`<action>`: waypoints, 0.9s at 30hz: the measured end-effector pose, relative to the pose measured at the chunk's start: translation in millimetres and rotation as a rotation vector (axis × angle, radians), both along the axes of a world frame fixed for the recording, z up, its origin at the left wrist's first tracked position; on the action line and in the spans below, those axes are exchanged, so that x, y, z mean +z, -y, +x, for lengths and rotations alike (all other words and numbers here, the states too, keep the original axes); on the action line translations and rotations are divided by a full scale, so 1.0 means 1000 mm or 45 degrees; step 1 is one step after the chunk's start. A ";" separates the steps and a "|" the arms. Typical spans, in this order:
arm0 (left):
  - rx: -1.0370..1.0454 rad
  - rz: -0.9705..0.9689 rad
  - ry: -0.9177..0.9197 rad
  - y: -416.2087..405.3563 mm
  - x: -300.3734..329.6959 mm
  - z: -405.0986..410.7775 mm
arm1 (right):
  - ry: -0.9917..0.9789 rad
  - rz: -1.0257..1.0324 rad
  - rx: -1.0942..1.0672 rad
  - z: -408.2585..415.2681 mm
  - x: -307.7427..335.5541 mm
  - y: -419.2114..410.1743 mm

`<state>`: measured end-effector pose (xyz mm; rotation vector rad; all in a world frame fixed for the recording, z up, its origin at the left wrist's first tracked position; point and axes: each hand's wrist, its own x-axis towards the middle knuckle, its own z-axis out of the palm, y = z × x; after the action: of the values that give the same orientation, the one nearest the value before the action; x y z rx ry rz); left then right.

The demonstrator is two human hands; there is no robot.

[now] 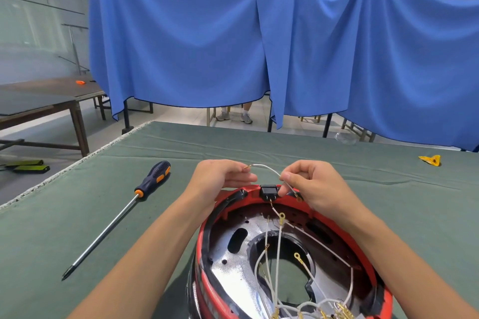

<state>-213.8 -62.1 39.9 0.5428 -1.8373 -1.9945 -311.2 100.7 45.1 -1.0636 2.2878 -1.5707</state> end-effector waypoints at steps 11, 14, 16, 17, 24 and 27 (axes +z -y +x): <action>-0.023 -0.135 -0.132 -0.001 -0.001 0.001 | -0.064 0.003 -0.022 0.001 -0.003 -0.003; 0.016 -0.284 -0.139 -0.005 0.000 0.005 | -0.059 -0.003 -0.016 0.004 -0.001 -0.003; 0.050 -0.442 -0.171 -0.009 0.005 0.008 | -0.172 0.022 -0.058 0.007 0.002 -0.004; 0.044 -0.514 -0.202 -0.011 0.009 0.009 | -0.289 0.048 -0.109 0.007 0.003 -0.005; -0.040 -0.875 -0.275 -0.031 0.015 0.012 | -0.548 -0.011 0.016 0.023 0.014 -0.006; -0.095 -0.753 -0.227 -0.028 0.012 0.014 | -0.430 -0.072 0.070 0.022 0.013 -0.008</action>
<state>-200.1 -34.2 52.1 0.1161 -2.2104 -1.3730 -288.8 108.3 58.2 -1.4940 2.4037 -1.5428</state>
